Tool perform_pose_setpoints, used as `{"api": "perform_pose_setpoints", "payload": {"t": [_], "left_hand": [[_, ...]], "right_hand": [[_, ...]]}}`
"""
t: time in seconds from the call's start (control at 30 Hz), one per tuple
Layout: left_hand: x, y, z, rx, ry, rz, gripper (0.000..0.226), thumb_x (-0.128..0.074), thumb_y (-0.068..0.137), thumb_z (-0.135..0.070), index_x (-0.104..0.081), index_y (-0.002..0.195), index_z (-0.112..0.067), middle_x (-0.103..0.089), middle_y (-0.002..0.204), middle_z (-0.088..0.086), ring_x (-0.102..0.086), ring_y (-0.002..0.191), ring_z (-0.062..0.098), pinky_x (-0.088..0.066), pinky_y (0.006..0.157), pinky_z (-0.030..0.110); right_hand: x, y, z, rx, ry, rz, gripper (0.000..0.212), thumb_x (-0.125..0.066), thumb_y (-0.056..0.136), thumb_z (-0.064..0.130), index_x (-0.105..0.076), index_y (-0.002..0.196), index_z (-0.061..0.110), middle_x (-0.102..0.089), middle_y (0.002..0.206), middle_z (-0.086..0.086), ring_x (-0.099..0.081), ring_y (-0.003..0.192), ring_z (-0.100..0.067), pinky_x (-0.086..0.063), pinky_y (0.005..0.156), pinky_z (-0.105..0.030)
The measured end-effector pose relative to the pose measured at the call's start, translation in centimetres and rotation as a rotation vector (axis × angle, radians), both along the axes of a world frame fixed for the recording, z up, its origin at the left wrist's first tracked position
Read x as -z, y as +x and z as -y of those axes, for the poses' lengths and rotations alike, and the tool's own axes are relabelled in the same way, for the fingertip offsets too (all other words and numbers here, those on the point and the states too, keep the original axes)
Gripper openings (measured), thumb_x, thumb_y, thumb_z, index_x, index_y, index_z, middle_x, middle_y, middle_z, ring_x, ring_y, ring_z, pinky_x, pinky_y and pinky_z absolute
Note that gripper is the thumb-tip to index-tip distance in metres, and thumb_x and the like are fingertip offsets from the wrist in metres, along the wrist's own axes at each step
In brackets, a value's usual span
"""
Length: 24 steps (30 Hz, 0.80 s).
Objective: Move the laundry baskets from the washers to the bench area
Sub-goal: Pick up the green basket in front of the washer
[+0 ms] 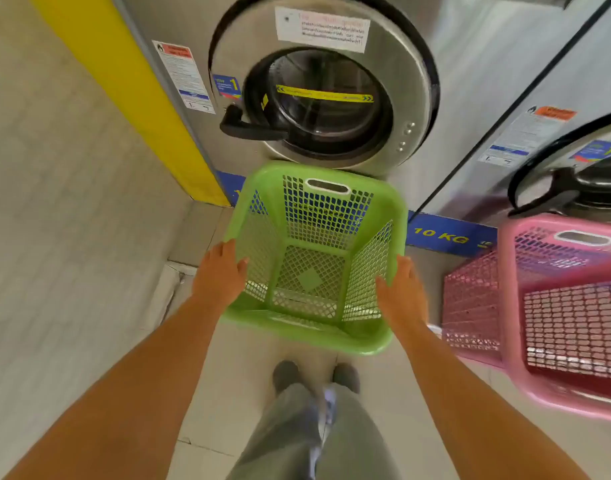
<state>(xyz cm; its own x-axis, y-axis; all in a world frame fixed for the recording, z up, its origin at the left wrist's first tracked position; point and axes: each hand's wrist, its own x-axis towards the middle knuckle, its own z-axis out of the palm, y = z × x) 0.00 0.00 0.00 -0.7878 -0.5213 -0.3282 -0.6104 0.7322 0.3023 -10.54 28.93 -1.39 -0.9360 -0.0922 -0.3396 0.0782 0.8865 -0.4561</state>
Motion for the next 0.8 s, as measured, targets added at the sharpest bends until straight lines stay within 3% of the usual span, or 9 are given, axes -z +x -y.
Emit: {"api": "perform_pose_setpoints", "payload": {"t": [0.13,0.27,0.43,0.63,0.8], "left_hand": [[3.0,-1.5,1.5,-0.041,0.019,0.017,0.056,-0.047,0.097,-0.027,-0.03,0.145,-0.005,-0.035,0.147,0.022,-0.038,0.13,0.042,-0.038,0.101,0.052],[6.3,-3.5,2.7,-0.084,0.029,0.033,0.061,-0.045,0.097,-0.027,-0.018,0.152,-0.017,-0.018,0.156,0.02,-0.025,0.14,0.04,-0.029,0.11,0.049],[9.6,-5.7,4.4,-0.091,0.029,0.015,0.067,-0.046,0.097,-0.023,-0.009,0.152,-0.033,-0.009,0.159,0.02,-0.024,0.141,0.043,-0.031,0.109,0.054],[11.8,-6.3,5.8,-0.028,-0.03,-0.032,0.071,-0.045,0.096,-0.016,-0.008,0.147,-0.049,-0.023,0.153,0.017,-0.056,0.108,0.046,-0.049,0.086,0.055],[11.8,-5.8,5.3,-0.024,-0.064,-0.108,0.064,-0.044,0.096,-0.014,-0.021,0.146,-0.047,-0.032,0.147,0.013,-0.06,0.09,0.043,-0.053,0.074,0.054]], "right_hand": [[2.7,-2.2,0.0,0.063,0.053,-0.027,0.059,-0.056,0.091,0.028,-0.033,0.142,0.01,-0.039,0.148,-0.017,-0.046,0.127,-0.04,-0.041,0.101,-0.048],[5.7,-4.1,0.2,0.053,0.082,-0.059,0.073,-0.057,0.092,0.027,-0.019,0.151,0.009,-0.022,0.158,-0.016,-0.033,0.139,-0.037,-0.032,0.111,-0.046],[9.1,-4.7,0.1,0.02,0.113,-0.076,0.08,-0.058,0.091,0.028,-0.01,0.155,0.022,-0.014,0.161,-0.014,-0.039,0.135,-0.04,-0.039,0.102,-0.049],[11.3,-4.0,0.0,0.099,-0.041,-0.163,0.086,-0.058,0.088,0.011,-0.007,0.151,0.04,-0.02,0.16,-0.009,-0.041,0.134,-0.036,-0.05,0.085,-0.047],[11.2,-3.8,-0.2,0.099,-0.055,-0.173,0.084,-0.055,0.089,0.01,-0.008,0.151,0.041,-0.019,0.16,-0.005,-0.044,0.133,-0.034,-0.05,0.08,-0.044]]}}
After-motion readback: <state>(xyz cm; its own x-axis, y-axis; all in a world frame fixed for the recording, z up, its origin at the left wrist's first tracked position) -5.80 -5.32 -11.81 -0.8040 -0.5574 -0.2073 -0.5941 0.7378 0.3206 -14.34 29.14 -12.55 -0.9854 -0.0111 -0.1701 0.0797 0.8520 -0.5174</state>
